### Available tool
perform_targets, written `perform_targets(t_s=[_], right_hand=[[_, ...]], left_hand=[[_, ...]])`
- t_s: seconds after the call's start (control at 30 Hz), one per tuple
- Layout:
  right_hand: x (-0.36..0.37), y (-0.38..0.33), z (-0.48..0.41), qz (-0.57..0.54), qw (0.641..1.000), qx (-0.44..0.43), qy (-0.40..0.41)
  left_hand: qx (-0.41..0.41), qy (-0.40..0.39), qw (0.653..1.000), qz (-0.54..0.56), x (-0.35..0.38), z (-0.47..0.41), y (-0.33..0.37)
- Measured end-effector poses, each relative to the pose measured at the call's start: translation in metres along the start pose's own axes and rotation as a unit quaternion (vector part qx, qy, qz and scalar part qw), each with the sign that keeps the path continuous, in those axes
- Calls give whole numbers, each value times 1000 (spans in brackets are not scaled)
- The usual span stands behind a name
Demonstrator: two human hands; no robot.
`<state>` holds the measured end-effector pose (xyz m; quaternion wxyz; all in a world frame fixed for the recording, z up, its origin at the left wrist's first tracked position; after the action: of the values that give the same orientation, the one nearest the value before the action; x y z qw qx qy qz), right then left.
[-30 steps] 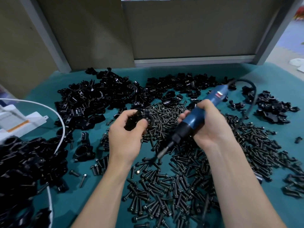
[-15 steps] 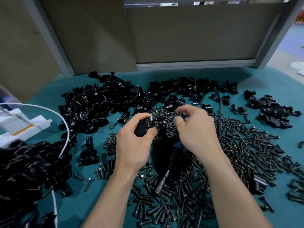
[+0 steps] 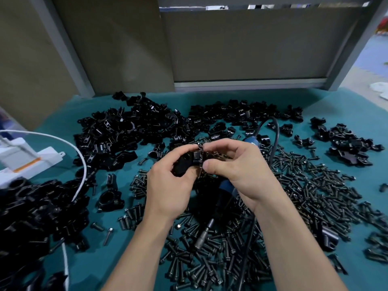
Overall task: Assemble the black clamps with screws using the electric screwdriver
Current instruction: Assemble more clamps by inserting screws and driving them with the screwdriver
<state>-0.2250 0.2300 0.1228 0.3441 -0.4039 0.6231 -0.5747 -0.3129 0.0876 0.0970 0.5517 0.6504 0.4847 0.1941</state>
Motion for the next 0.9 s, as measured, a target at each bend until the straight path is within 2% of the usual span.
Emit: perform_targets(t_s=[0.17, 0.37, 0.47, 0.67, 0.8, 0.9], right_hand=[[-1, -1, -1, 36, 996, -66, 45], [2, -6, -1, 118, 983, -136, 23], [10, -9, 0, 155, 980, -126, 2], [11, -7, 2, 57, 996, -49, -49], [6, 0, 0, -54, 997, -46, 12], [4, 5, -2, -36, 998, -22, 43]], left_hand=[[-55, -25, 997, 52, 4, -1, -7], [-123, -113, 969, 182, 13, 0, -6], [-151, -131, 957, 212, 17, 3, -5], [-155, -112, 957, 219, 15, 2, -12], [-145, -95, 954, 245, 13, 0, -10], [-124, -78, 958, 247, 13, -1, -8]])
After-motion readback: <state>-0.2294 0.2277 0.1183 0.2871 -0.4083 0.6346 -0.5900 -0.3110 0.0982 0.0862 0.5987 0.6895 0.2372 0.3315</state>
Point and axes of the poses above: each hand's wrist, its own z-axis away from the middle knuckle, its own x-axis out of the palm, y = z × x, the point moved 4 cm from there along -z, towards the middle knuckle, and after that the axes turned 5 degrees about -y, right-handed, at the moved point
